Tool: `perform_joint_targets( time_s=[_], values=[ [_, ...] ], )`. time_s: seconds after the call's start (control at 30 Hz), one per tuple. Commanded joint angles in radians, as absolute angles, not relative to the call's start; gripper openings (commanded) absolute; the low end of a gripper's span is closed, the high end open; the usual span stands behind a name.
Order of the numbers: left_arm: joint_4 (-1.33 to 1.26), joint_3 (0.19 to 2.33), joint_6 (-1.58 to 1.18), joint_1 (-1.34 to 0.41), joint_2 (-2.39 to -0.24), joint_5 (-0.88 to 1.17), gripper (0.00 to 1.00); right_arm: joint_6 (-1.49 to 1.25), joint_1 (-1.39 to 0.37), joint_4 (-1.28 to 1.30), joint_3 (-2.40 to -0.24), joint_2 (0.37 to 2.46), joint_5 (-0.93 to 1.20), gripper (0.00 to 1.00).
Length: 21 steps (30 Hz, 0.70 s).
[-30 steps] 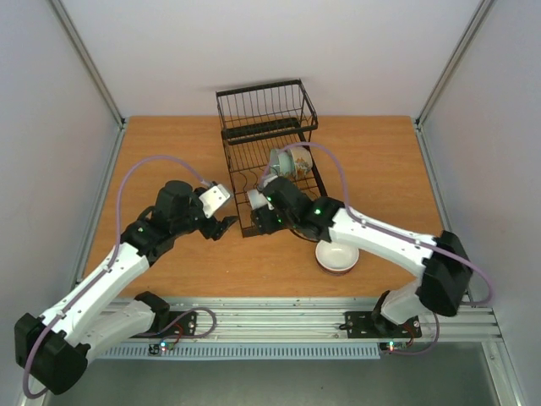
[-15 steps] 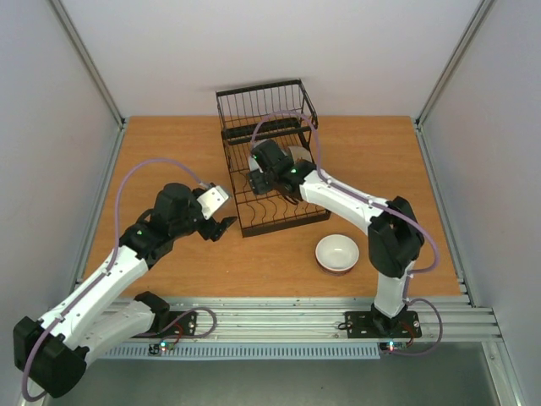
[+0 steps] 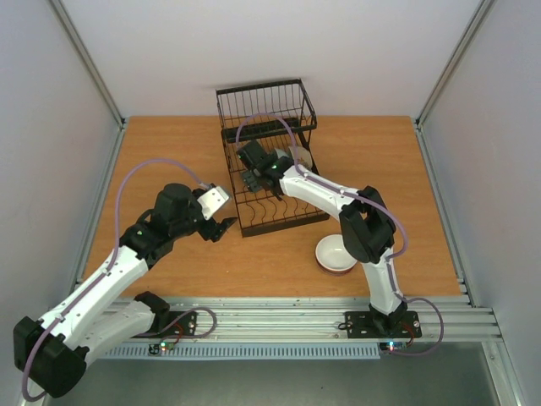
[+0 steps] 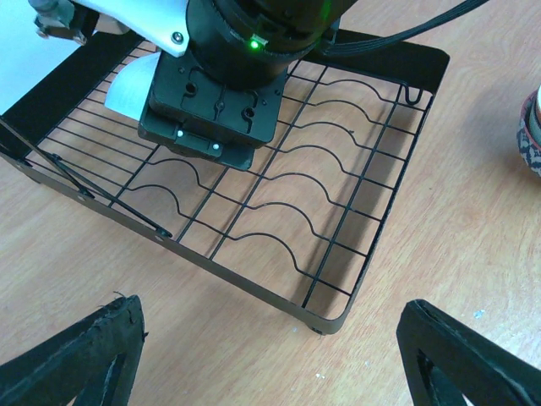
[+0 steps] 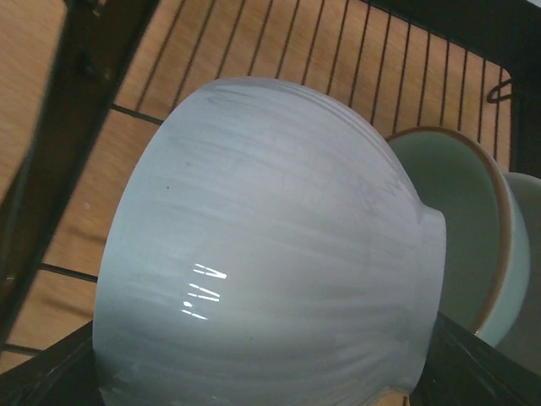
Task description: Load the bowls into the dish rack
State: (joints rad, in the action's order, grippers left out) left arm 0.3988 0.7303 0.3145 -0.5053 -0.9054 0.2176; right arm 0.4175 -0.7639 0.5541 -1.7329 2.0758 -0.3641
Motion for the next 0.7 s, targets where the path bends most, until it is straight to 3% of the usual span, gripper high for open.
perform_joint_targets(
  time_s=[0.0,0.5,0.57,0.63,0.67],
  values=[
    [0.346,0.714,0.321,-0.503,-0.896,0.23,0.82,0.469,-0.761,0.534,-1.797,2.101,-0.494,0.05],
    [0.345,0.708,0.328,-0.503,-0.902,0.234,0.83,0.498,-0.759,0.538,-1.859,2.217,-0.551,0.1],
    [0.346,0.707,0.329,-0.503,-0.902,0.237,0.83,0.494,-0.759,0.549,-1.873,2.225,-0.562,0.23],
    [0.348,0.707,0.329,-0.503,-0.903,0.243,0.83,0.491,-0.759,0.554,-1.876,2.229,-0.587,0.46],
    [0.348,0.707,0.331,-0.503,-0.903,0.246,0.83,0.492,-0.76,0.548,-1.873,2.225,-0.603,0.52]
  ],
)
